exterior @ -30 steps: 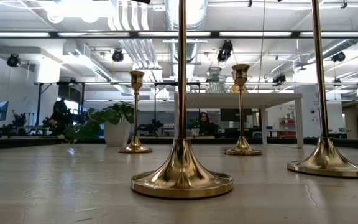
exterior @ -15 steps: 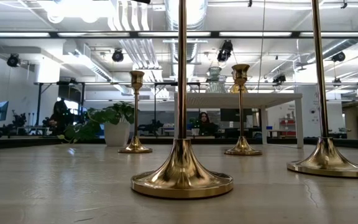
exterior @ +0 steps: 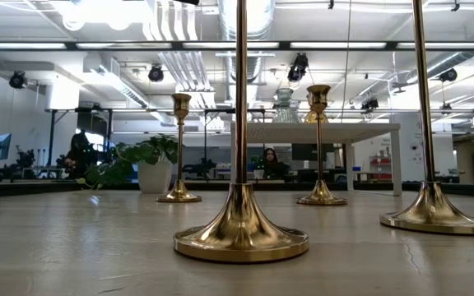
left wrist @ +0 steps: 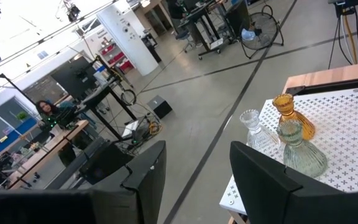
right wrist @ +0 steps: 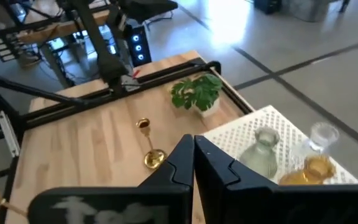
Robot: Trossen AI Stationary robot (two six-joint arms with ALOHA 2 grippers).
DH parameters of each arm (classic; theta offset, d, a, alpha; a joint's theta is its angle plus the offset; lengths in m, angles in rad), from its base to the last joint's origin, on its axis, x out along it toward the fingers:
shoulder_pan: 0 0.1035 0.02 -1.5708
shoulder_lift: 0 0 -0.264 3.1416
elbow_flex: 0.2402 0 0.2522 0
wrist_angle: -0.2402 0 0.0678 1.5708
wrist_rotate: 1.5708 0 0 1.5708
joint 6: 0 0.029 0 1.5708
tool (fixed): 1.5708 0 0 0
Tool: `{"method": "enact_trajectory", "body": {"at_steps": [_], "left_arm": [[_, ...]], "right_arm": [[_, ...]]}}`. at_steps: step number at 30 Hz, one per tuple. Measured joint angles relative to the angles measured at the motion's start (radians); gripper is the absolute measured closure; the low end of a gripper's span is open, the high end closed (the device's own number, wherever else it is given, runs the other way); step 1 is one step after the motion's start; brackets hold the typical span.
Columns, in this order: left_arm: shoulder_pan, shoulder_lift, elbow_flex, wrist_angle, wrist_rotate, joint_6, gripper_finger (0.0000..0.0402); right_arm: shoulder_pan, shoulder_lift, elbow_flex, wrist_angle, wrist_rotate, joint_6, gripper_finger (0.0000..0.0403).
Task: Pick & Place candle stick holders
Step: Put the golden candle holder on the shelf
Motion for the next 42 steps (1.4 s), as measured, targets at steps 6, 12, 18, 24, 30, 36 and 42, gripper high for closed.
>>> {"method": "enact_trajectory", "body": {"at_steps": [6, 12, 18, 24, 30, 36, 42], "left_arm": [[0.0, 0.0, 0.0, 0.0, 0.0, 0.0, 0.0218], [0.0, 0.0, 0.0, 0.0, 0.0, 0.0, 0.0218], [0.0, 0.0, 0.0, 0.0, 0.0, 0.0, 0.0218], [0.0, 0.0, 0.0, 0.0, 0.0, 0.0, 0.0218], [0.0, 0.001, 0.0, 0.0, 0.0, 0.0, 0.0218], [0.0, 0.001, 0.0, -0.002, 0.0, 0.0, 0.0218], [0.0, 0.001, 0.0, -0.006, 0.0, 0.0, 0.0218]], "right_arm": [[0.188, -0.04, -0.058, -0.025, 0.131, 0.131, 0.0395], [0.398, -0.06, -0.133, -0.059, 0.25, 0.286, 0.0395], [0.615, -0.061, -0.185, -0.112, 0.389, 0.429, 0.0395], [0.808, -0.053, -0.279, -0.127, 0.555, 0.511, 0.0395], [0.89, -0.042, -0.408, -0.114, 0.596, 0.647, 0.0395], [0.916, -0.021, -0.574, 0.027, 0.596, 0.702, 0.0395], [0.915, 0.041, -0.748, 0.205, 0.544, 0.6, 0.0395]]}}
